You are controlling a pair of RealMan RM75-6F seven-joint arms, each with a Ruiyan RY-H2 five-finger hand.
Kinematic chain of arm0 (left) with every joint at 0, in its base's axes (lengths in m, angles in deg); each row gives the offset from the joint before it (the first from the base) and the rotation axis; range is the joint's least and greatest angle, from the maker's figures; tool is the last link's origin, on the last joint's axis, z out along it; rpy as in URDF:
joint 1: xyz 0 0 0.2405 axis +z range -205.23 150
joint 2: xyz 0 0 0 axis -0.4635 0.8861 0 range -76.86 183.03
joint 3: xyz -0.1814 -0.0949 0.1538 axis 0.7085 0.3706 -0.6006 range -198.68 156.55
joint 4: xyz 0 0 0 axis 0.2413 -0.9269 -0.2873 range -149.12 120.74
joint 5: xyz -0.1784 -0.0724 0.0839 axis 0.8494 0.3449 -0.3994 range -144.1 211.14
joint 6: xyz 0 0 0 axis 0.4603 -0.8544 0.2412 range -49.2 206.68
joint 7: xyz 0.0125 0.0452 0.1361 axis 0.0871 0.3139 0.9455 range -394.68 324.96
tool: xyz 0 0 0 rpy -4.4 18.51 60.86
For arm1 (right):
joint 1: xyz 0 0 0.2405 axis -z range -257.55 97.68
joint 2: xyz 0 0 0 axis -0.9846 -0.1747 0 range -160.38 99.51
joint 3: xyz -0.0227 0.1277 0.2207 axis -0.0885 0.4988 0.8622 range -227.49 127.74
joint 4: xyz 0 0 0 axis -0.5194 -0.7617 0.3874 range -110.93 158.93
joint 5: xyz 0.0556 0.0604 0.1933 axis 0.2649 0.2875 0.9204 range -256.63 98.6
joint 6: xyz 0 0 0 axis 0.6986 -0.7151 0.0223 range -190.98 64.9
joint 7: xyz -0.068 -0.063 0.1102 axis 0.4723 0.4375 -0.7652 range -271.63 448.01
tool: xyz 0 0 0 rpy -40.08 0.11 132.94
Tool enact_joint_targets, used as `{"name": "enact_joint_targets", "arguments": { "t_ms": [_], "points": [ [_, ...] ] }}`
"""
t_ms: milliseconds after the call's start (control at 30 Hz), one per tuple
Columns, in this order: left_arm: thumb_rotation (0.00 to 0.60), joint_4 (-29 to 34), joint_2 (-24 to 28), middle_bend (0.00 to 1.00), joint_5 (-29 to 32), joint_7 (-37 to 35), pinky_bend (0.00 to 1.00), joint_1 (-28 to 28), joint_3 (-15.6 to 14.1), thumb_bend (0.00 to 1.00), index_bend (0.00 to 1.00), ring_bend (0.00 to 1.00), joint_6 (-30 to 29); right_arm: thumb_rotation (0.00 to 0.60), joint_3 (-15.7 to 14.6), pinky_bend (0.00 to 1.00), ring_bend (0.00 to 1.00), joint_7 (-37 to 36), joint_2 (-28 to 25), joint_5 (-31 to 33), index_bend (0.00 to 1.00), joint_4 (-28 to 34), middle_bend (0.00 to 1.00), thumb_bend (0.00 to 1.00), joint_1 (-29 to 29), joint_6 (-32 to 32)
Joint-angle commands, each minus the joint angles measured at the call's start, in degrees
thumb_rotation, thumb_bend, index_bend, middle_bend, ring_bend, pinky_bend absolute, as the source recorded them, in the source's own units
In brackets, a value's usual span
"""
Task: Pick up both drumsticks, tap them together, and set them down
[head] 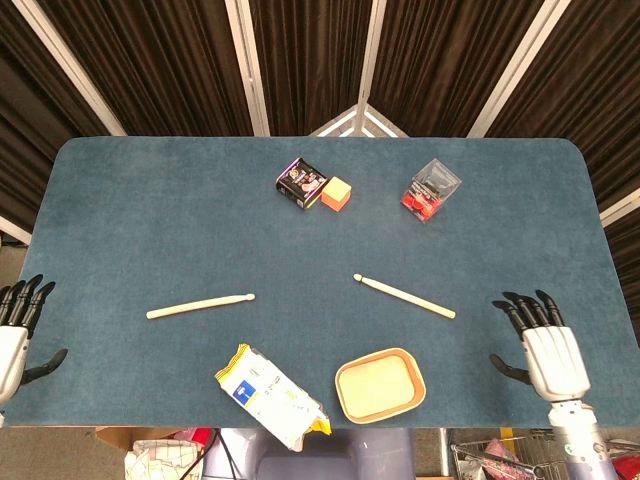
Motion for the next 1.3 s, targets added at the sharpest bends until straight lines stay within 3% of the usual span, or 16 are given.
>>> {"name": "enact_joint_targets", "arguments": {
  "t_ms": [33, 233, 500, 800, 1300],
  "points": [
    [0.600, 0.0, -0.2, 0.00, 0.4, 0.5, 0.00, -0.3, 0.2, 0.31, 0.06, 0.00, 0.5, 0.600, 2.2, 0.12, 0.20, 3.9, -0.2, 2.7, 0.28, 3.9, 0.23, 0.19, -2.8, 3.9],
    [0.600, 0.0, -0.4, 0.00, 0.9, 1.0, 0.00, -0.6, 0.3, 0.31, 0.06, 0.00, 1.0, 0.600, 6.6, 0.10, 0.23, 13.0, 1.6, 12.5, 0.33, 8.4, 0.30, 0.19, -7.9, 10.9],
    [0.600, -0.8, -0.4, 0.00, 1.6, 0.1, 0.00, -0.6, 1.0, 0.31, 0.06, 0.00, 0.7, 0.600, 10.8, 0.07, 0.24, 22.7, 9.6, 27.3, 0.34, 7.0, 0.31, 0.19, -14.1, 15.1],
    [0.600, -3.8, -1.4, 0.00, -1.4, -2.5, 0.00, -0.7, 1.3, 0.31, 0.06, 0.00, -1.9, 0.600, 10.1, 0.04, 0.24, 28.9, 19.1, 33.3, 0.34, 2.4, 0.35, 0.19, -16.9, 11.8],
    [0.600, -3.8, -2.1, 0.00, -0.3, -0.4, 0.00, -1.8, 1.1, 0.31, 0.06, 0.00, 0.6, 0.600, 9.9, 0.04, 0.27, 33.1, 26.5, 37.4, 0.39, -5.2, 0.41, 0.19, -19.6, 10.1]
  ]
}}
